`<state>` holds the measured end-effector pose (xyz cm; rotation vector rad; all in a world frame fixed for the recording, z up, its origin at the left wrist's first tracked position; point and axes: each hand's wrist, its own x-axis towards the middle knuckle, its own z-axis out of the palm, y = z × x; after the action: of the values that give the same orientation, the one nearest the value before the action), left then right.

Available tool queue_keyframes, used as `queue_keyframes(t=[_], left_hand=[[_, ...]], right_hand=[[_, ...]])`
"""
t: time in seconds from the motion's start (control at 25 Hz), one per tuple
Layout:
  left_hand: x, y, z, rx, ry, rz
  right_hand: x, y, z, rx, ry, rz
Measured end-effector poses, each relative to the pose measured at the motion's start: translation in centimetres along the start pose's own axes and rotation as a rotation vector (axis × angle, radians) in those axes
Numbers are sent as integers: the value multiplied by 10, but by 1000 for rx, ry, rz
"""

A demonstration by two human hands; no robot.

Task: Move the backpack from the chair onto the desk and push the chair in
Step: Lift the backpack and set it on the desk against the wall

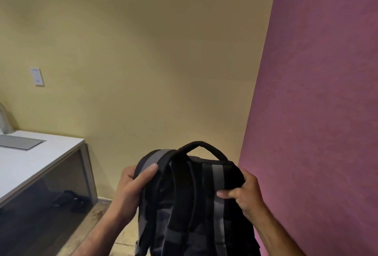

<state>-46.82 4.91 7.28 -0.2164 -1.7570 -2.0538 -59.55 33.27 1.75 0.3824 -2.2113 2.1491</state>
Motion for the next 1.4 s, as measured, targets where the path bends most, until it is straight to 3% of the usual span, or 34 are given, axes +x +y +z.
queue_keyframes(t=[0.08,0.2,0.32,0.44,0.52,0.76,1.2,1.4], left_hand=[[0,-11,-14,113,-23,-21],[10,-39,-20,246,81,-63],[30,-66,-10,387,49,-220],[52,-80,1,252,-114,-269],[62,-84,2,154,-123,-240],[69,-93,-17,24,50,-153],[143,-123,-48,153,457,-181],[185,-126,-85,245,664,-114]], right_hand=[[0,-7,-1,-32,12,-46],[3,-22,-12,-58,38,-108],[5,-39,-23,-59,46,-169],[9,-53,-26,-18,34,-223],[14,-59,-21,1,21,-252],[43,-52,11,55,-41,-278],[197,-4,80,149,-233,-227],[275,-10,143,142,-408,-270]])
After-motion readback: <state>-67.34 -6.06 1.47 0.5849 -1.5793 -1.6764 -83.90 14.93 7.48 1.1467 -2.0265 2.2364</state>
